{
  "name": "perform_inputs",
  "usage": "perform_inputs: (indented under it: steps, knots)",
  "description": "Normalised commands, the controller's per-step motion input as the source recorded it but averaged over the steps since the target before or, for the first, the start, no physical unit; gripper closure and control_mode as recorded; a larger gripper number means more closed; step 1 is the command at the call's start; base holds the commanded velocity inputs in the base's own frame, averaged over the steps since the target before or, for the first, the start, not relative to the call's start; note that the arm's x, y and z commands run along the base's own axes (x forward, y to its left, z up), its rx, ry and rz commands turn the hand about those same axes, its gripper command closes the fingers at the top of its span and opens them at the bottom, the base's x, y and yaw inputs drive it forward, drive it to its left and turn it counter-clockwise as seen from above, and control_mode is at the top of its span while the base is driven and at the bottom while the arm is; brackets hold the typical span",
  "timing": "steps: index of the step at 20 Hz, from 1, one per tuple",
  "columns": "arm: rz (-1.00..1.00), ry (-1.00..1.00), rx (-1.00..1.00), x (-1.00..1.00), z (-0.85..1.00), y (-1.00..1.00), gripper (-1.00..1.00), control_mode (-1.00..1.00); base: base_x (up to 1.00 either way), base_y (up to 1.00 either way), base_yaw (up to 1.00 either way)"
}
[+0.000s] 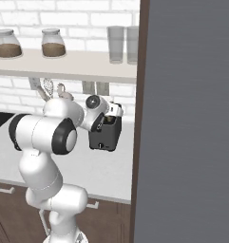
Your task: Start the toaster. Once the lever pops up, take the bread to the plate on the dining counter.
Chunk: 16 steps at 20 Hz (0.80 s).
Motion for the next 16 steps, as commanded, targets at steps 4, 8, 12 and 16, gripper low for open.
perform_inputs:
  steps: [4, 8, 12, 16]
  knots:
    - [0.00, -0.03, 0.18, 0.00, 0.48, -0.11, 1.00, -1.00, 0.00, 0.00, 0.00]
    - [0.00, -0.01, 0.20, 0.02, 0.60, -0.09, 1.00, -1.00, 0.00, 0.00, 0.00]
    - [0.00, 0.00, 0.18, 0.00, 0.48, -0.16, 1.00, -1.00, 0.00, 0.00, 0.00]
    - [0.00, -0.02, 0.14, -0.02, 0.22, -0.14, 1.00, -1.00, 0.00, 0.00, 0.00]
